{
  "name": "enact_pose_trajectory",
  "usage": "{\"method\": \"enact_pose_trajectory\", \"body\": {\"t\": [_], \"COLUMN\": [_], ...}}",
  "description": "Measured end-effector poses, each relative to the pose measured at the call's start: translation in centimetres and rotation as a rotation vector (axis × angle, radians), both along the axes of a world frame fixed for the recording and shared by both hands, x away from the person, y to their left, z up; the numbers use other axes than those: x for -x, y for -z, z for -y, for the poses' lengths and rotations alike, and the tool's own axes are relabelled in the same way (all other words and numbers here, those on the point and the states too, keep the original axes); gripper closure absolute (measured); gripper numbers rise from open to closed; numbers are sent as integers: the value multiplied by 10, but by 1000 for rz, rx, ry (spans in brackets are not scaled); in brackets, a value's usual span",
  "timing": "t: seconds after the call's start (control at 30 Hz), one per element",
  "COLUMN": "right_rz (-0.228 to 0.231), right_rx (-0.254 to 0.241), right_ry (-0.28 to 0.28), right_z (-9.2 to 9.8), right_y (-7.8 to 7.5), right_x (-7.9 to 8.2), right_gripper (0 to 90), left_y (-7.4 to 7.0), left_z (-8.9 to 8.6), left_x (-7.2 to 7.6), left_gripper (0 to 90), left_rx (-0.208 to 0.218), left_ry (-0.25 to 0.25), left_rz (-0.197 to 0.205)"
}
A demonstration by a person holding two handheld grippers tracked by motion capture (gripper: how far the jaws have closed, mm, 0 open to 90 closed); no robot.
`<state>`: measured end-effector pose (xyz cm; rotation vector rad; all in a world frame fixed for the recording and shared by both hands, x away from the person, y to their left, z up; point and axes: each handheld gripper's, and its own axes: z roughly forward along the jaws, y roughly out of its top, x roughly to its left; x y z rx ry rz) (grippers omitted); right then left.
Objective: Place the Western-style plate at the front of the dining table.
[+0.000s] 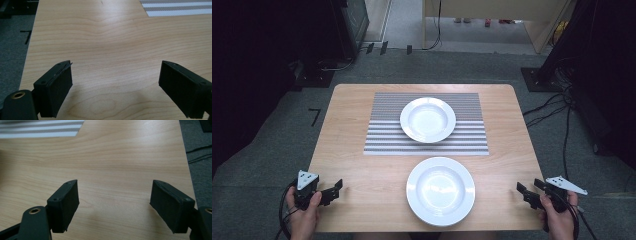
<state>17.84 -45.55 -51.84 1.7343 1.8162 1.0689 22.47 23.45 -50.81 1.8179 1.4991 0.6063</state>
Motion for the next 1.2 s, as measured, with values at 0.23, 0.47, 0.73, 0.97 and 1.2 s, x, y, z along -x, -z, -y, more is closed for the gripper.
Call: {"method": "enact_pose_trajectory", "body": {"t": [0.23, 0.47, 0.73, 0.97, 1.2], "right_rz": [-24, -24, -29, -38, -40], "right_rx": [113, 188, 188, 190, 190], "right_ry": [43, 37, 21, 1, -1], "right_z": [-8, -16, -17, -18, -18], "right_y": [5, 7, 7, 7, 7], "right_x": [-3, -5, -5, -6, -6], "right_gripper": [235, 209, 165, 118, 111], "left_y": [6, 10, 11, 11, 11], "left_z": [6, 11, 10, 10, 10], "left_x": [-2, -1, -2, -3, -3], "left_gripper": [123, 128, 107, 106, 106], "left_rx": [-43, -84, -83, -83, -82], "left_ry": [1, -17, -8, -5, -5], "left_rz": [-24, -31, -26, -27, -27]}}
